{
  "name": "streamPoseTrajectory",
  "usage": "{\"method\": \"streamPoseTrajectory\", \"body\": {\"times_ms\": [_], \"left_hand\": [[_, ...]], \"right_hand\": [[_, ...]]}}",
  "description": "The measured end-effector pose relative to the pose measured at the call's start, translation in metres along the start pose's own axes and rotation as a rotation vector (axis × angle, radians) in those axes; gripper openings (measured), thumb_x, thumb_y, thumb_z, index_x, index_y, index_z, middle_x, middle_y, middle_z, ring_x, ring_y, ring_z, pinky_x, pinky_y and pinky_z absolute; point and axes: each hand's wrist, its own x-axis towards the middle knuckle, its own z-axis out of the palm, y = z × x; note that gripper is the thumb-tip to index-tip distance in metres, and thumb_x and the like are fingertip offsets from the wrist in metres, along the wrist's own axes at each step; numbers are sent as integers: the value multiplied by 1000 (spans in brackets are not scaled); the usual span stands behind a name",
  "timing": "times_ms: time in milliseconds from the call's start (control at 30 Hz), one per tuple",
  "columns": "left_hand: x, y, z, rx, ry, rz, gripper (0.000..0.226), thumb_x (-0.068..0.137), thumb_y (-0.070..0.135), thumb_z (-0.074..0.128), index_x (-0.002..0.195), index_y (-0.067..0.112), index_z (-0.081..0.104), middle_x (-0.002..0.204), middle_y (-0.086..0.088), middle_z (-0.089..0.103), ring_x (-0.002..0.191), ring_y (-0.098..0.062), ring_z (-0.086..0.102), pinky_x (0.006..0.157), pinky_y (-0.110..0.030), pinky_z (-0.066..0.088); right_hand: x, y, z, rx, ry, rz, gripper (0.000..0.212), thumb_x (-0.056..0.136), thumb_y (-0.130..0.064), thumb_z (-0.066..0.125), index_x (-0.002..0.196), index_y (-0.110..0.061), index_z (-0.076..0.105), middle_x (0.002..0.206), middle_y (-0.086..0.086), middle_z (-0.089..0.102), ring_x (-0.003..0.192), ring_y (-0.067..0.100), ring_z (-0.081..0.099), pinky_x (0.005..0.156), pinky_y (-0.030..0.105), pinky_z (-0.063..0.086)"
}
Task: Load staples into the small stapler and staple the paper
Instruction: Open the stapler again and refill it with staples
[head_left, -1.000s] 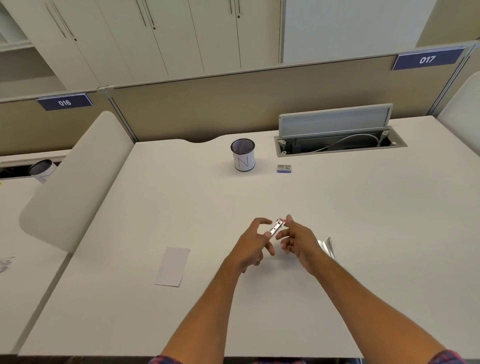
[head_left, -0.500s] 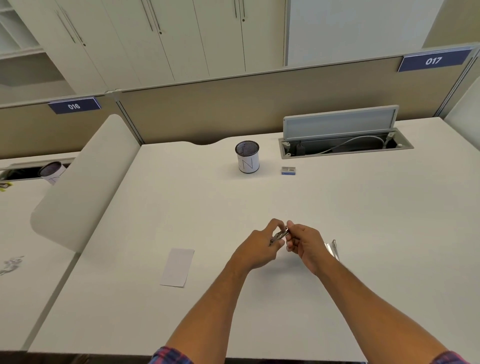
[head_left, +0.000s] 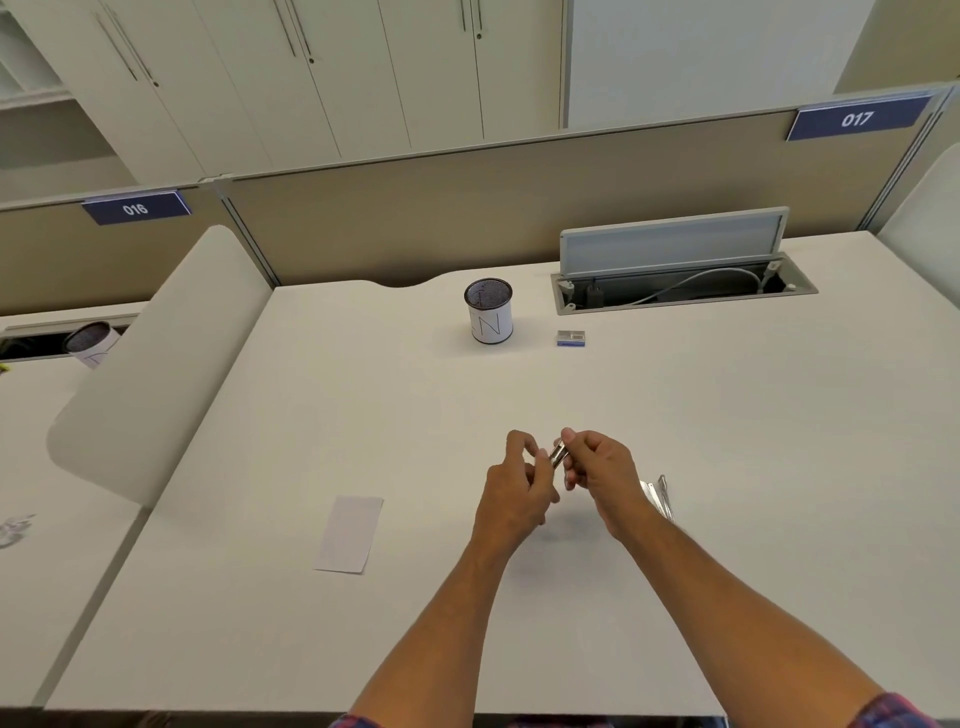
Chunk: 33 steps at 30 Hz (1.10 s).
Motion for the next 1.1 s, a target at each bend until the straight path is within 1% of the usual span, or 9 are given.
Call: {"method": "streamPoseTrajectory", "body": {"times_ms": [167,333,533,667,733,833,900,1000,1100], "left_hand": [[-3,-8,-7,-120,-94,-115,9,97,42,44,100,34,48,82,4,78,47,-18,60,44,-25,42],[-2,-8,-9,-328,-151,-233,18,98,30,54,112,23,62,92,-4,78,51,-17,52,46,-24,39],[9,-8,-20,-453,-146,-302,22,95,13,59,113,20,69,90,-7,65,53,-19,53,44,-24,36],[19,-8,-33,-296,-109,-127,30,91,8,66,115,26,70,93,1,64,61,-14,56,48,-23,43],[25,-7,-34,-143,-103,-42,34,88,10,69,113,33,70,93,5,66,64,-6,56,59,-24,51],[30,-8,-29,129,-119,43,36,84,14,69,107,42,66,92,12,65,66,1,56,69,-26,50],[33,-9,-25,267,-128,74,38,85,13,66,107,43,63,95,13,64,79,-4,60,74,-33,53],[34,-12,-21,342,-99,118,40,88,9,63,113,41,64,102,14,65,93,-10,61,82,-36,54],[38,-13,-21,328,-42,151,40,90,11,63,120,37,64,110,13,64,99,-8,60,85,-33,54]], "right_hand": [[10,-18,-9,-138,103,-110,24,96,-31,70,88,-8,73,62,-3,60,52,14,52,56,25,47],[15,-38,-11,-268,-67,-172,11,92,-25,75,87,-15,77,65,-1,63,57,17,57,57,28,49],[16,-44,-31,-202,-251,-106,14,98,-6,65,105,-4,77,86,16,75,75,23,71,71,31,60],[20,-43,-52,-283,-311,0,14,91,2,70,104,0,73,91,21,74,81,26,72,78,35,59],[22,-42,-58,-415,-338,14,14,87,3,74,100,-2,73,95,23,75,82,23,71,77,34,56],[27,-37,-58,-715,-249,-61,17,83,-1,77,89,-17,75,91,6,77,76,11,68,75,26,51],[30,-33,-55,-807,-163,-89,21,81,-6,78,83,-27,74,84,-8,76,68,0,65,67,17,45],[35,-27,-54,-773,-100,-94,18,80,-11,80,84,-28,75,79,-14,75,67,-4,64,61,11,44],[36,-26,-57,-578,-107,-44,15,79,-9,83,91,-16,78,84,1,78,73,12,68,72,25,54]]}}
